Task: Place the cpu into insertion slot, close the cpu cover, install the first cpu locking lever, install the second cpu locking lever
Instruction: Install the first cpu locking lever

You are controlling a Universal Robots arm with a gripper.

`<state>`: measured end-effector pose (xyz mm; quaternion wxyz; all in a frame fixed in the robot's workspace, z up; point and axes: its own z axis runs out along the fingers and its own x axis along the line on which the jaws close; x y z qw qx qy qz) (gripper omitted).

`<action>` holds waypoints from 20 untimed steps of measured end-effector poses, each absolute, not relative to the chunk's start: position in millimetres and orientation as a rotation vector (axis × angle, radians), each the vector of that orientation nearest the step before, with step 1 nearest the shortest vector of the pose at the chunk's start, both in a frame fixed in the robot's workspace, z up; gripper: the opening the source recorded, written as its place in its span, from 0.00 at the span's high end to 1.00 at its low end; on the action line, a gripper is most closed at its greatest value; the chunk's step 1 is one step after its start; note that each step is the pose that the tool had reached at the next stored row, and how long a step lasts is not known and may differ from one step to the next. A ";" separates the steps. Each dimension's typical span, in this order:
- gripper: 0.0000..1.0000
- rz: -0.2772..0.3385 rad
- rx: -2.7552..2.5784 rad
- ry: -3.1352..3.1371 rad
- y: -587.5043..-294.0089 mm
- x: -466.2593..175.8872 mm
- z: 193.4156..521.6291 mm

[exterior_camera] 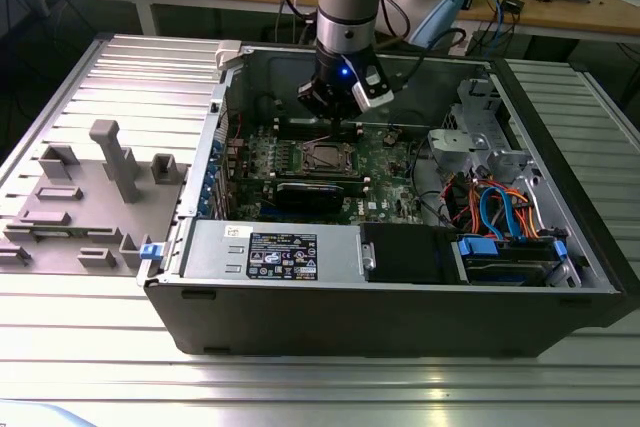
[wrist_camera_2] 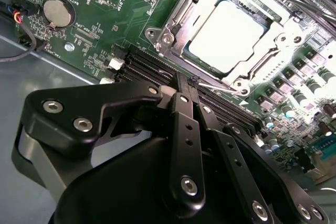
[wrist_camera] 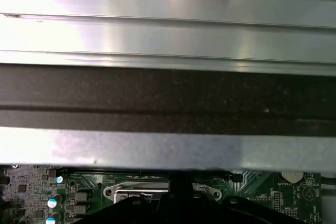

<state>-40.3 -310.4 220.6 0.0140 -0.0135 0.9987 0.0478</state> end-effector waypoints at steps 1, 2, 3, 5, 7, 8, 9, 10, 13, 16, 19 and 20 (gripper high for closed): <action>0.89 0.149 -0.031 3.110 -310.4 -40.1 220.2; 0.89 0.149 -0.025 3.110 -310.4 -40.1 219.6; 0.89 0.150 -0.024 3.110 -310.4 -40.1 219.0; 0.89 0.152 -0.024 3.110 -310.4 -40.0 218.2; 0.89 0.153 -0.022 3.110 -310.4 -39.2 216.6; 0.89 0.153 -0.021 3.110 -310.4 -38.9 216.1; 0.89 0.153 -0.019 3.111 -310.4 -38.7 215.1; 0.89 0.153 -0.018 3.111 -310.4 -38.3 214.1; 0.89 0.153 -0.016 3.112 -310.4 -37.2 211.8; 0.89 0.153 -0.013 3.113 -310.4 -36.3 209.5; 0.89 0.153 -0.013 3.114 -310.4 -36.2 206.6; 0.89 0.153 -0.013 3.114 -310.4 -36.2 205.7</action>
